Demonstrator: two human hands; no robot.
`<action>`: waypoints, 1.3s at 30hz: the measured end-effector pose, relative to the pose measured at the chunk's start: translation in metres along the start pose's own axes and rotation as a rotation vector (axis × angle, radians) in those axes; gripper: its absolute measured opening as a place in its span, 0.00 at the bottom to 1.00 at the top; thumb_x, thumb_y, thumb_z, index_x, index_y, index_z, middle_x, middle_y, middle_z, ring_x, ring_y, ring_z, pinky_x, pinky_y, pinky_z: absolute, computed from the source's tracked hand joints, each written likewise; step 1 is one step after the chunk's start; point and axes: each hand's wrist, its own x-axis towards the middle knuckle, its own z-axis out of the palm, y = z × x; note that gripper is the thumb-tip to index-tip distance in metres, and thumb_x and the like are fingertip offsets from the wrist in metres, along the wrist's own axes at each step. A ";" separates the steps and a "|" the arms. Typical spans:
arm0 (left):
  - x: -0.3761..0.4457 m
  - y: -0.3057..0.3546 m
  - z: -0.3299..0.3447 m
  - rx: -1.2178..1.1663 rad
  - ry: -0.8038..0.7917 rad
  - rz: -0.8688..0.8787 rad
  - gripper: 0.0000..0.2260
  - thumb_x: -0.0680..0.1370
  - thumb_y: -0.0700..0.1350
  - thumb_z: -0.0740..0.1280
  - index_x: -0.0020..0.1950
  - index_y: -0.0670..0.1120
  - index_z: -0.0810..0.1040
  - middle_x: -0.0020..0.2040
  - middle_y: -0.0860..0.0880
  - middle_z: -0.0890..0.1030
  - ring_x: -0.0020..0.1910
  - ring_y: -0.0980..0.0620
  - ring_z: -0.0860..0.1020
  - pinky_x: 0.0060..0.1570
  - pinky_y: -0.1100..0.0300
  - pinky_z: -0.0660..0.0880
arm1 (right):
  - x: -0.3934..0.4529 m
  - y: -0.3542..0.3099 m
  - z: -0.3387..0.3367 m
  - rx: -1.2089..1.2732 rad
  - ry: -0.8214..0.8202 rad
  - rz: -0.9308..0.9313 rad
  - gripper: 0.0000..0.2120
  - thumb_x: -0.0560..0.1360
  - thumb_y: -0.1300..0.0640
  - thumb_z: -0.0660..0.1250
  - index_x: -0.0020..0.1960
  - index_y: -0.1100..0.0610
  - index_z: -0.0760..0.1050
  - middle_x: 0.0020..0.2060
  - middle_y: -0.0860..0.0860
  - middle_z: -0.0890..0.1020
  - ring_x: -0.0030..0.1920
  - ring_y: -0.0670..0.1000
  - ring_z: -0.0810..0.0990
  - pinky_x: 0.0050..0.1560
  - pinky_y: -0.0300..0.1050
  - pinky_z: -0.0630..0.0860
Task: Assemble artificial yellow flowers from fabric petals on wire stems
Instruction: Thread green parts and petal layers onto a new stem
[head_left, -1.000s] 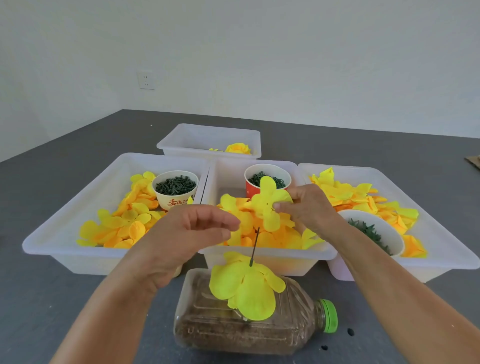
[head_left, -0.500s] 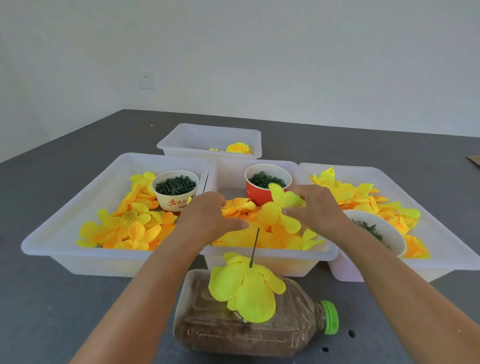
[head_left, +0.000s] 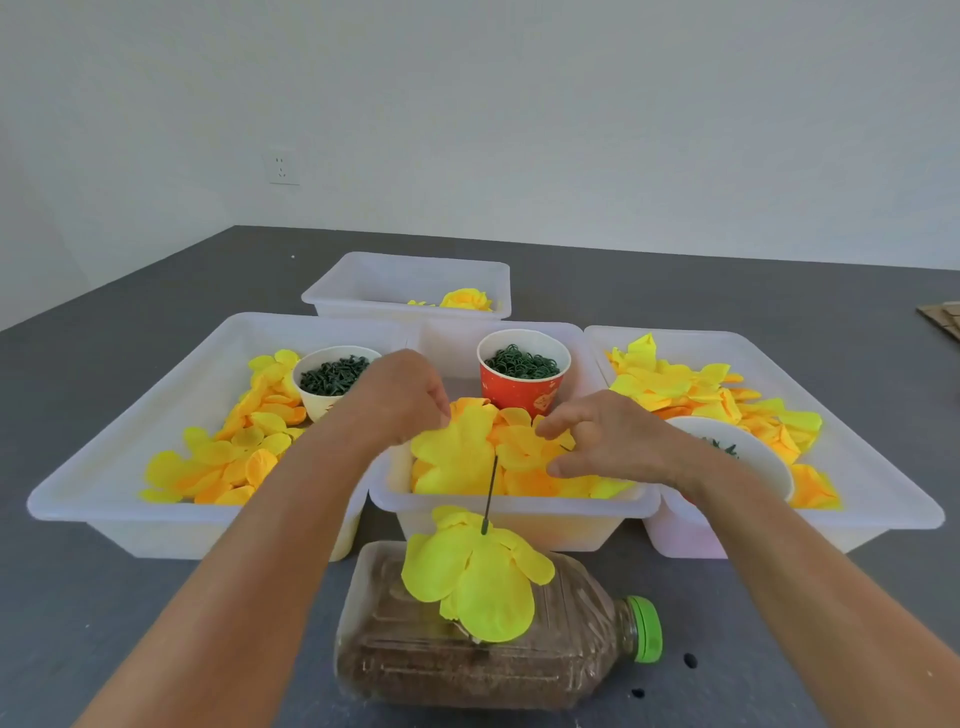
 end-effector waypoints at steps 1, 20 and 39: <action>-0.001 -0.004 -0.003 -0.122 0.054 -0.019 0.04 0.74 0.36 0.68 0.43 0.41 0.82 0.42 0.44 0.81 0.40 0.48 0.77 0.36 0.62 0.70 | -0.001 -0.002 -0.002 0.065 -0.046 0.002 0.23 0.65 0.47 0.77 0.58 0.48 0.78 0.51 0.39 0.79 0.52 0.35 0.75 0.51 0.34 0.69; -0.021 -0.007 -0.004 -1.246 -0.106 -0.052 0.16 0.61 0.48 0.73 0.45 0.42 0.80 0.39 0.47 0.84 0.36 0.51 0.82 0.40 0.58 0.80 | -0.001 -0.062 0.005 1.060 0.184 -0.087 0.05 0.66 0.63 0.72 0.41 0.57 0.81 0.37 0.54 0.85 0.36 0.52 0.84 0.36 0.42 0.79; -0.077 0.043 -0.053 -1.188 -0.033 0.148 0.13 0.63 0.44 0.70 0.45 0.41 0.78 0.32 0.50 0.80 0.27 0.55 0.77 0.28 0.65 0.75 | -0.048 -0.123 -0.043 1.067 0.064 -0.176 0.13 0.56 0.61 0.71 0.42 0.60 0.79 0.33 0.54 0.84 0.33 0.52 0.84 0.31 0.44 0.80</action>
